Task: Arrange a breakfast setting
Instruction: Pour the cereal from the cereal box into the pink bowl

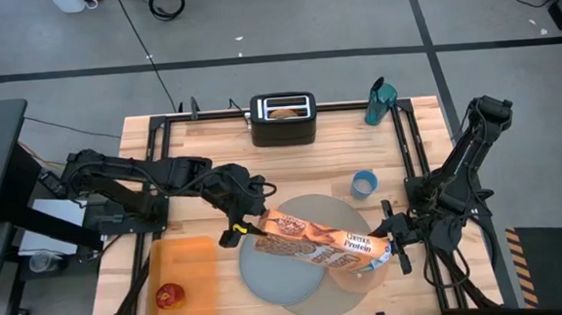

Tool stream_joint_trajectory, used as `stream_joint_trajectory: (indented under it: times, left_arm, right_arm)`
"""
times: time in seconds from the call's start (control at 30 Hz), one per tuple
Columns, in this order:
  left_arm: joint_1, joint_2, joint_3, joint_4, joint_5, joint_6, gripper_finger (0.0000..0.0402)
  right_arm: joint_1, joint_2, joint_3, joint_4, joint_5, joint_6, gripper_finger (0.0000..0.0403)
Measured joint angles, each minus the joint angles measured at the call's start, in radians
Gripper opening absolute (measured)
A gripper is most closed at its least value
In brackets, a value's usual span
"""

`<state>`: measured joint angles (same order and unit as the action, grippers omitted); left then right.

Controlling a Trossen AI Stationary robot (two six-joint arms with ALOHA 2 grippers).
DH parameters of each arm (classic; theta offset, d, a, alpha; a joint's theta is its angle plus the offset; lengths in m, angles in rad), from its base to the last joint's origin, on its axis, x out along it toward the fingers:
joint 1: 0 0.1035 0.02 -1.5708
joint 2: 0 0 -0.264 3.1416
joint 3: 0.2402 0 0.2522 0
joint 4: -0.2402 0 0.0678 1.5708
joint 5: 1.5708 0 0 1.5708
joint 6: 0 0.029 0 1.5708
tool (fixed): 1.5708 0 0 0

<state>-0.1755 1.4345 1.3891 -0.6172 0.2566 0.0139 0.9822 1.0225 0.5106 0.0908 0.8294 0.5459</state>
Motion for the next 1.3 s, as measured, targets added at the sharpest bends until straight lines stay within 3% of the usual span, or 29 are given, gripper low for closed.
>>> stream_joint_trajectory:
  times: [0.1,0.23,0.33,0.43,0.57,0.63,0.73,0.83,0.93,1.03,1.13,1.23,1.3]
  left_arm:
    - [0.004,0.000,0.000,0.025,0.008,0.002,0.0194]
    - [0.001,-0.002,0.019,0.019,0.001,0.021,0.0194]
    - [0.001,-0.003,0.027,0.020,0.003,0.024,0.0194]
    - [0.001,-0.003,0.027,0.019,0.003,0.021,0.0194]
    - [-0.002,-0.001,0.028,0.024,0.005,0.022,0.0194]
    - [-0.002,0.000,0.028,0.033,0.003,0.021,0.0194]
    - [-0.004,-0.001,0.028,0.043,0.004,0.024,0.0194]
    - [-0.004,0.000,0.028,0.043,0.004,0.022,0.0194]
    - [-0.002,0.000,0.028,0.043,0.003,0.024,0.0194]
    - [-0.002,0.000,0.028,0.042,0.002,0.020,0.0194]
    - [-0.002,0.000,0.028,0.044,0.003,0.019,0.0194]
    - [-0.003,0.000,0.028,0.044,0.002,0.016,0.0194]
    - [-0.003,0.000,0.028,0.043,0.002,0.014,0.0194]
  right_arm:
    - [0.000,0.013,0.000,0.016,-0.060,-0.007,0.0066]
    - [-0.001,-0.001,0.000,-0.006,0.034,-0.005,0.0066]
    - [-0.003,0.001,0.000,0.028,-0.053,-0.076,0.0066]
    - [0.004,-0.025,0.000,-0.006,0.033,-0.060,0.0066]
    - [-0.003,-0.018,0.001,0.034,-0.043,-0.127,0.0066]
    - [0.001,-0.036,0.000,-0.014,0.024,-0.072,0.0064]
    - [-0.007,-0.023,0.000,0.040,-0.072,-0.098,0.0064]
    - [-0.002,-0.044,0.000,-0.010,-0.002,-0.089,0.0064]
    - [-0.007,-0.040,0.000,0.013,-0.065,-0.099,0.0064]
    - [-0.002,-0.058,0.000,-0.042,0.008,-0.070,0.0062]
    - [-0.005,-0.038,0.000,0.009,-0.070,-0.079,0.0061]
    - [-0.002,-0.052,0.000,-0.052,-0.002,-0.066,0.0060]
    - [-0.004,-0.053,0.000,-0.034,-0.035,-0.036,0.0059]
